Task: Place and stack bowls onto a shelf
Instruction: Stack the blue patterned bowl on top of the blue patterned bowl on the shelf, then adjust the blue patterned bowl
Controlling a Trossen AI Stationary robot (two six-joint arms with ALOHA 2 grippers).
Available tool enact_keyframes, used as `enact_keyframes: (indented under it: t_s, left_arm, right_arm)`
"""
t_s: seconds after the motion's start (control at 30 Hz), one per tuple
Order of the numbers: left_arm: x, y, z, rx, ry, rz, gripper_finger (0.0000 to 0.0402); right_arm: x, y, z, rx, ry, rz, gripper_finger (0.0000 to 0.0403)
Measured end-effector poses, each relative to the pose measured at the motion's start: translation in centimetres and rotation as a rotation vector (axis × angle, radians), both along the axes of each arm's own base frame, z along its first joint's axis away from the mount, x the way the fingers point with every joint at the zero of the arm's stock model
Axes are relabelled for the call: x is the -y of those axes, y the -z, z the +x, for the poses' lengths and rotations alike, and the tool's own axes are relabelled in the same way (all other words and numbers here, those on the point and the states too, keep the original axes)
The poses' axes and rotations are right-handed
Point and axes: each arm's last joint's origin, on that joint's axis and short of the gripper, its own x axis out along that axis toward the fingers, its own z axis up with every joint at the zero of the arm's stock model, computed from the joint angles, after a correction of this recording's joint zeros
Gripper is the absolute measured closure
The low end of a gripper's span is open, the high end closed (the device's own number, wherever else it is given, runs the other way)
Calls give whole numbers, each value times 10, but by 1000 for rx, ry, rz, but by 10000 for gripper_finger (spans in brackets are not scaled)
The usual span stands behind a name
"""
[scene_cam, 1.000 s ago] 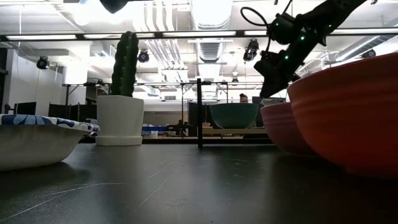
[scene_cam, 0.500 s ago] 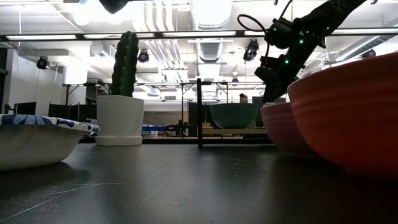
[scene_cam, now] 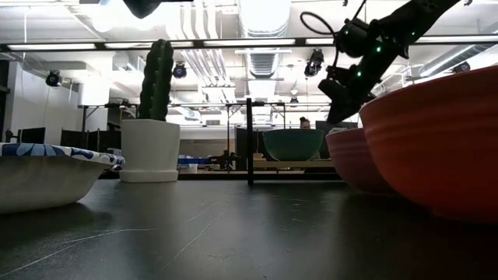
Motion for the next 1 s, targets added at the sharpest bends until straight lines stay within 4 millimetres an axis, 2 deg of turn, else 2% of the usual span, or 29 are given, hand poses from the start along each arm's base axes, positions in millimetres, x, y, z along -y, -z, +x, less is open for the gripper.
enact_keyframes:
  t_s: [0.27, 0.5, 0.63, 0.77, 1.0]
  left_arm:
    - [4, 0, -1, 0, 18, -3, 233]
    - [6, 0, -2, 5, 8, -40, 233]
    - [8, 5, 2, -16, -11, -85, 233]
    - [12, 21, 8, -110, -59, -156, 233]
    - [15, 58, 13, -351, -240, -282, 233]
  right_arm:
    - [2, 17, 3, -24, 40, 57, 314]
    - [-9, -10, -4, 99, 7, 24, 314]
    - [-33, -25, -9, 187, -102, 17, 314]
    - [-65, -33, -14, 247, -219, 5, 314]
    - [-122, -28, -22, 319, -446, 33, 314]
